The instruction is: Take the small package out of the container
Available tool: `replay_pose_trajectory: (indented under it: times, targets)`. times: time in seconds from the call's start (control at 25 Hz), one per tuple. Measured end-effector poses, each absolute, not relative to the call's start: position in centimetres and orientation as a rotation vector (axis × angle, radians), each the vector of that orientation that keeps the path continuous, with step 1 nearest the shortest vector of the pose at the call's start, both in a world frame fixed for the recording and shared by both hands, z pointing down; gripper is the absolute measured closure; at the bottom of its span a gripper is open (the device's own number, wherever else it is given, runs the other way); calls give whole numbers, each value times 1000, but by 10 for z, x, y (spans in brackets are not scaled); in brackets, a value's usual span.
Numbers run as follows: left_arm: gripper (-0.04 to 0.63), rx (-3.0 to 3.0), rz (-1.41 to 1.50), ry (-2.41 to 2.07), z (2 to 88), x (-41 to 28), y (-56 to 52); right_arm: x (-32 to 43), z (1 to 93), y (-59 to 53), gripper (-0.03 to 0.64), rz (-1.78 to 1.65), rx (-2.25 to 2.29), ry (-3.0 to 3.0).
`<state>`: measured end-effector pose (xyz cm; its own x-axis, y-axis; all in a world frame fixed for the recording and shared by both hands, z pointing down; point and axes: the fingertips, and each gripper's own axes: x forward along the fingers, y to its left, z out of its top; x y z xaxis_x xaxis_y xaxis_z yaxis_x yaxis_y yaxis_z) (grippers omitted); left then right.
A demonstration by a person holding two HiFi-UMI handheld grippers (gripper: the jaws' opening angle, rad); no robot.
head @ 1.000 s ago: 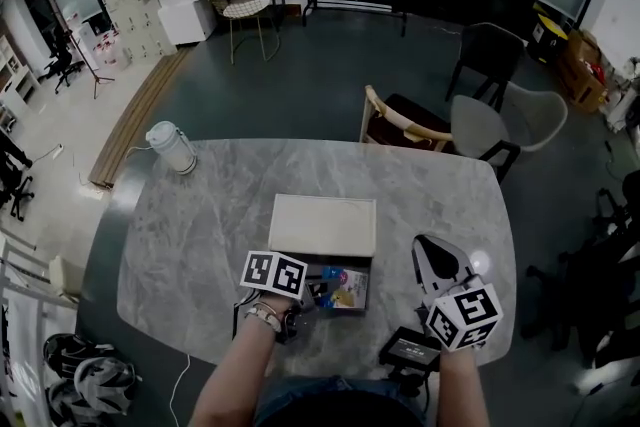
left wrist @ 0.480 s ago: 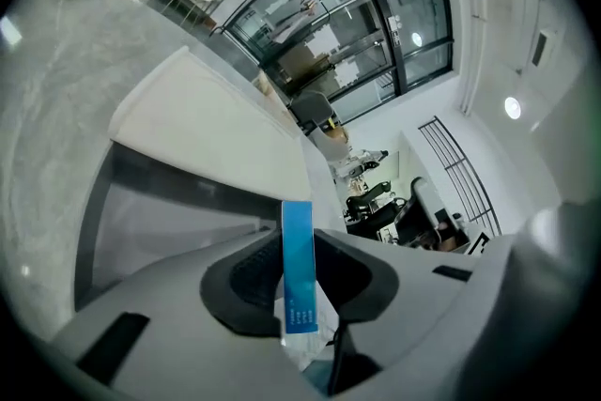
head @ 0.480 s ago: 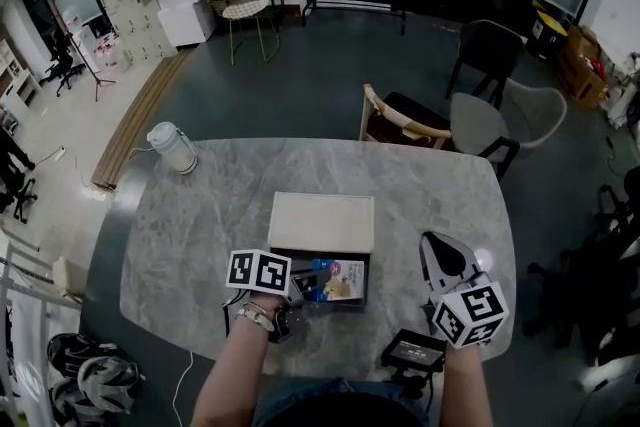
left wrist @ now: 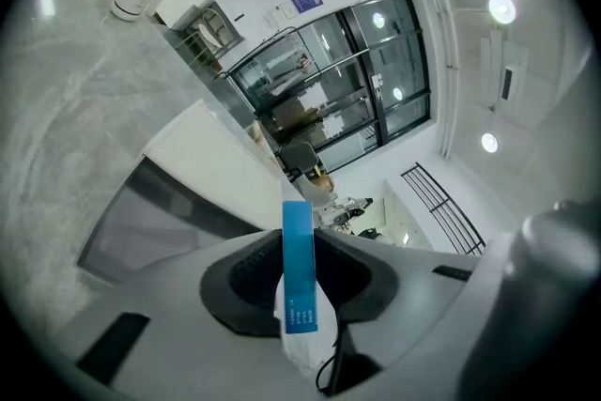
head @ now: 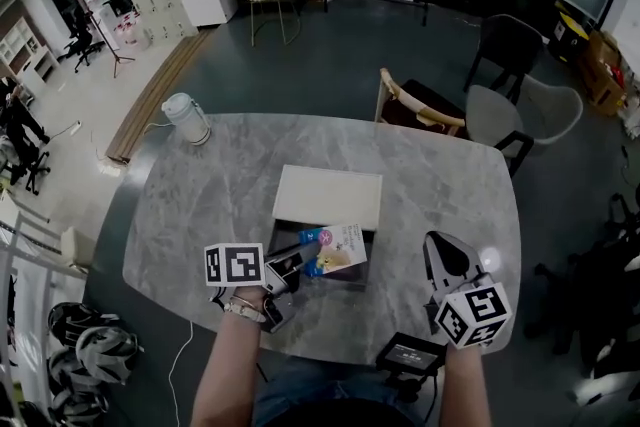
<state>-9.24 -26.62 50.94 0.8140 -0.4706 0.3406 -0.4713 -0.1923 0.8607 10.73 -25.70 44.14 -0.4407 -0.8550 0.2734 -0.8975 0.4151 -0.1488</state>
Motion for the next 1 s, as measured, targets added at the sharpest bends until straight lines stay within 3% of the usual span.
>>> replay_pose_trajectory:
  times: [0.44, 1.0]
  targets:
    - [499, 1970, -138, -716, 466, -114, -276, 92, 428, -250, 591, 374, 1671, -2494]
    - [499, 2176, -337, -1134, 406, -250, -304, 46, 390, -255, 591, 219, 1735, -2492]
